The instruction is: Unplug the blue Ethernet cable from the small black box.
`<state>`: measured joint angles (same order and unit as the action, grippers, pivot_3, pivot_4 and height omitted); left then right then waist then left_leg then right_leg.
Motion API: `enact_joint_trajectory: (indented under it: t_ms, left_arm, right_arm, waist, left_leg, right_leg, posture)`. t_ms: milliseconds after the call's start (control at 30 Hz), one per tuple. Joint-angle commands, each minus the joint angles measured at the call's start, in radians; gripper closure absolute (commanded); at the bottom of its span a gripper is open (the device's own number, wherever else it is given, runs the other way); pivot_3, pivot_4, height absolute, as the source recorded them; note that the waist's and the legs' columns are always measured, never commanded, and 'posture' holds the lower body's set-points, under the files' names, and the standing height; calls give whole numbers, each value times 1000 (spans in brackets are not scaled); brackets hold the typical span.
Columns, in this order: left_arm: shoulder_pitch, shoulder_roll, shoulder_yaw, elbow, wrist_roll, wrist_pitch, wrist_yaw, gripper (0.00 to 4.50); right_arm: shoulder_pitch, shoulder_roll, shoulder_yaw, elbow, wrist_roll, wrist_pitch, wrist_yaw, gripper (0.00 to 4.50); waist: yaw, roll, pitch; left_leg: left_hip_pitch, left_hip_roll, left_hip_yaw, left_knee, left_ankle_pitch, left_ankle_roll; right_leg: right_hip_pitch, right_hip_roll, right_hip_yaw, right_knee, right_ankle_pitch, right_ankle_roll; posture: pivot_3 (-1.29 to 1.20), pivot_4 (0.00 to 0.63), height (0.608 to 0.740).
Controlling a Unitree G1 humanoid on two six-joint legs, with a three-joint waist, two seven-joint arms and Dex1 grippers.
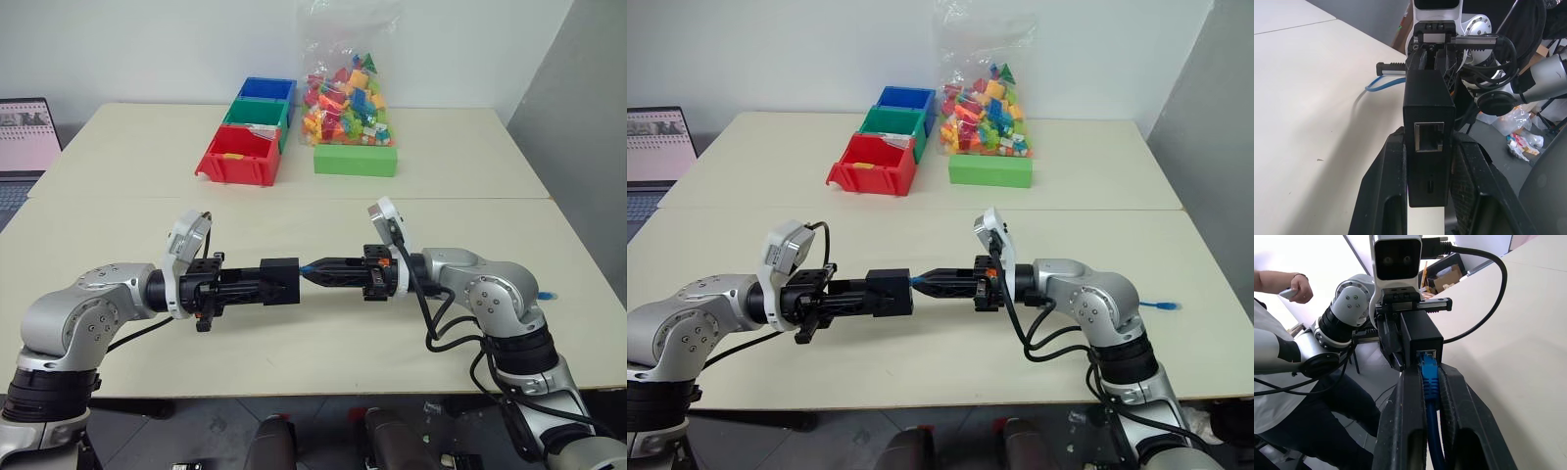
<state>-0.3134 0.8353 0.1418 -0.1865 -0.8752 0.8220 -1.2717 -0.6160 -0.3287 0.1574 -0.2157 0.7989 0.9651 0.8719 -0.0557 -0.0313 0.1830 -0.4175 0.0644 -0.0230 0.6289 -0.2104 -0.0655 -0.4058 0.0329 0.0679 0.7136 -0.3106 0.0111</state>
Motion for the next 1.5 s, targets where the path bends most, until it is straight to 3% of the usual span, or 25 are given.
enact_joint_trajectory:
  t_ms: [33,533,733,867,1000,1167,1300,1400,1500]
  left_arm:
    - [-4,-3,9,-31,-17,-7,-9,3702]
    - [49,7,97,37,38,-79,47,3702]
    - [74,-34,116,37,102,-115,188,3702]
    - [91,-56,115,21,142,-151,240,3702]
    - [96,-84,124,21,183,-194,300,3702]
    - [88,-117,126,36,222,-244,357,3702]
    - [53,-155,128,83,279,-315,427,3703]
    - [1,-189,126,163,372,-430,512,3703]
    - [-72,-225,129,317,503,-603,642,3703]
  right_arm:
    - [-19,4,2,-35,8,-3,-1,4444]
    - [41,-121,-77,31,1,5,13,4444]
    - [-85,19,20,409,-496,-556,-318,4444]
    - [-182,66,57,692,-703,-796,-483,4444]
    - [-268,107,53,902,-800,-886,-590,4444]
    - [-308,134,19,1007,-810,-926,-589,3008]
    - [-301,116,-9,971,-804,-928,-557,1892]
    - [-266,79,-28,847,-780,-922,-481,1261]
    - [-189,53,-10,579,-663,-816,-272,539]
  waist:
    - [0,0,0]
    - [0,0,0]
    - [-8,1,0]
    - [-4,1,1]
    - [-1,0,1]
    - [-1,0,1]
    - [0,1,1]
    - [1,1,1]
    - [6,1,1]
  left_leg:
    - [0,0,0,0,0,0]
    - [0,0,0,0,0,0]
    - [1,0,1,0,0,0]
    - [0,0,2,0,0,0]
    - [-1,0,4,-1,0,0]
    - [-1,0,4,-1,0,0]
    - [-1,0,4,-1,0,0]
    - [-1,0,3,-1,0,0]
    - [-1,0,3,-1,0,0]
  right_leg:
    - [0,0,0,0,0,0]
    - [0,0,1,-1,0,0]
    - [-1,1,2,0,0,0]
    - [-1,0,3,-1,1,-1]
    - [-2,-1,3,-1,3,-5]
    - [-2,-1,4,-1,3,-5]
    - [-2,-1,3,-1,3,-5]
    - [-2,-1,3,-1,3,-5]
    - [-2,-1,3,-1,3,-5]
  posture:
    - [0,150,740]
    - [0,150,740]
    - [0,150,740]
    - [0,150,740]
    - [0,150,740]
    - [0,150,740]
    - [0,150,740]
    - [0,150,740]
    - [0,150,740]
